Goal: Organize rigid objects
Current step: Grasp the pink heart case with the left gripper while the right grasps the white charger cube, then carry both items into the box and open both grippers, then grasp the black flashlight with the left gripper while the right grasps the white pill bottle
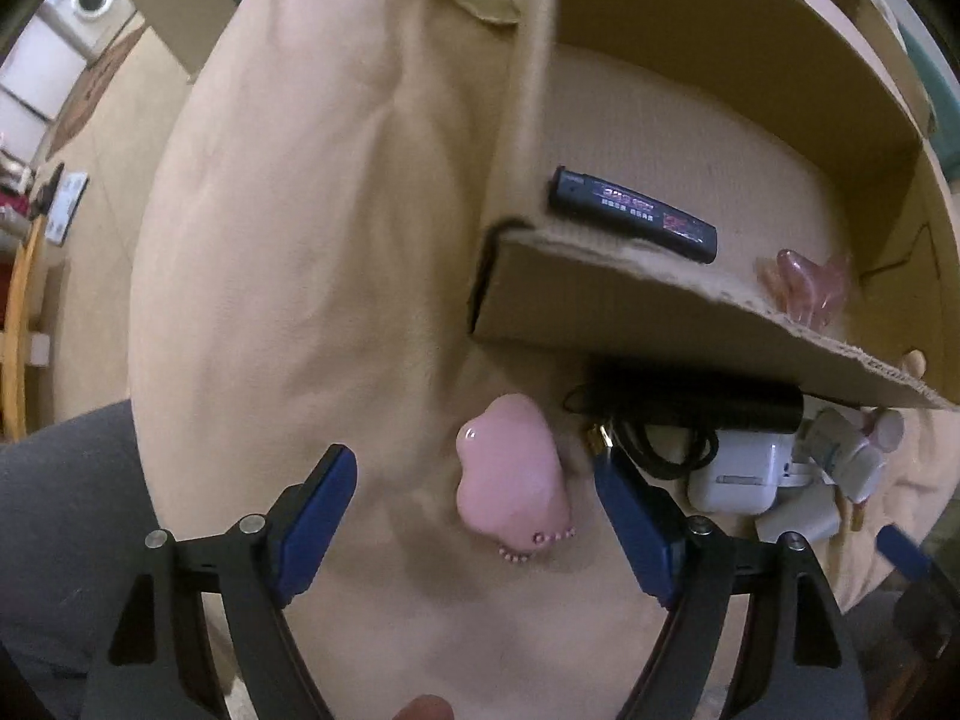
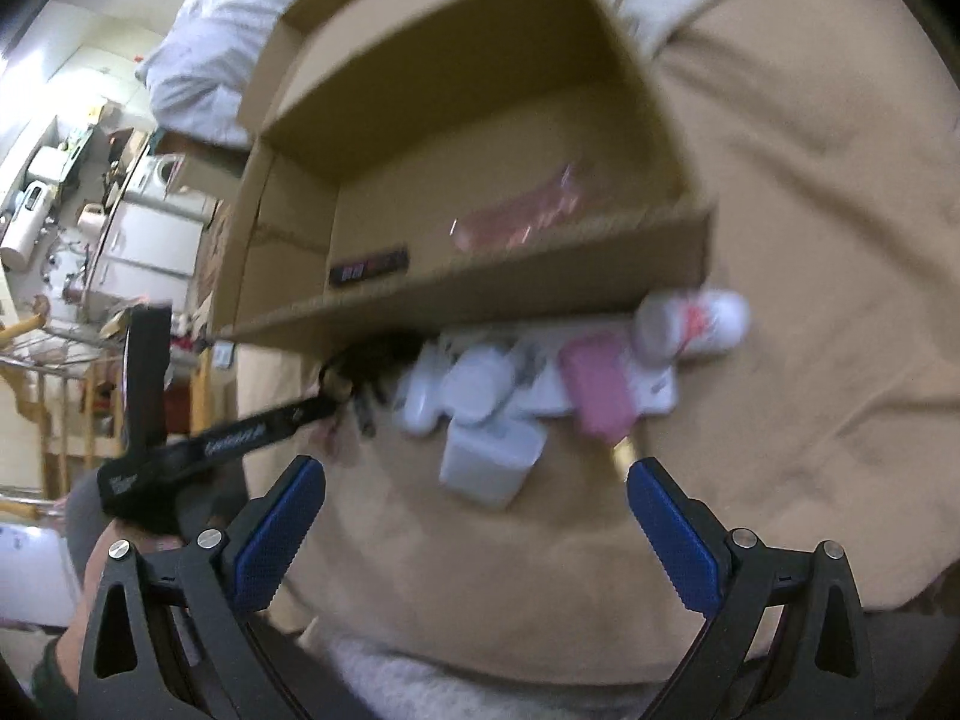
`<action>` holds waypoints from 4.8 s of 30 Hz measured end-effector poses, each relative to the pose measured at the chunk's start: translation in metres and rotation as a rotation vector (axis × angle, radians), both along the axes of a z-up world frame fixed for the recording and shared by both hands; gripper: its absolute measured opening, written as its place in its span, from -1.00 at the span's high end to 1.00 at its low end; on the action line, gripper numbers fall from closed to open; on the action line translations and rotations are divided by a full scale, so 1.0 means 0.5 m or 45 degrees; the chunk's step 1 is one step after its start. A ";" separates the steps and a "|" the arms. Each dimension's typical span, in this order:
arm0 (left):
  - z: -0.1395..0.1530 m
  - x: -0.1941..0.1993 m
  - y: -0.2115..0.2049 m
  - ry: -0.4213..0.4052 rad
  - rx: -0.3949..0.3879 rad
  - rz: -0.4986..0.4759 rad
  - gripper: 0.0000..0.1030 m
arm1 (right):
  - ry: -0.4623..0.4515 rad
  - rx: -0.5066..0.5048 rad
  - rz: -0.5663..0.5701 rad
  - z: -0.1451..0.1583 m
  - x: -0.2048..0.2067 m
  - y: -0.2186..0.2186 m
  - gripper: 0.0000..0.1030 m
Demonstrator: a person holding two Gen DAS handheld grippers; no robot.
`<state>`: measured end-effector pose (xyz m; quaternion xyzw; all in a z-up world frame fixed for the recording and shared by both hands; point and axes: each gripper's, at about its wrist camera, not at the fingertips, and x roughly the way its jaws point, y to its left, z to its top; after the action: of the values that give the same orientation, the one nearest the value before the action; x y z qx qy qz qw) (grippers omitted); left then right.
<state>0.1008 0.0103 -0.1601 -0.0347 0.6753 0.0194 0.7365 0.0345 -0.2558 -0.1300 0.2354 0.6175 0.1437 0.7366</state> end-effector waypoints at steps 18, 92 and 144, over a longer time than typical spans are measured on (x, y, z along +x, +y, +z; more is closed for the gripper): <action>0.000 0.015 -0.012 -0.001 -0.035 -0.057 0.36 | 0.126 -0.156 0.071 -0.088 0.017 0.101 0.09; 0.184 0.114 -0.183 -0.472 0.088 -0.475 0.36 | -0.387 -0.313 0.054 0.119 0.199 0.039 0.14; 0.229 0.012 -0.067 -0.483 -0.179 -0.246 -0.89 | -0.573 -0.230 -0.076 0.176 0.082 -0.011 -1.00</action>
<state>0.1068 -0.0233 -0.0457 -0.0242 0.5246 -0.1051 0.8445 0.0754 -0.2613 -0.0418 0.1486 0.4411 0.1149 0.8776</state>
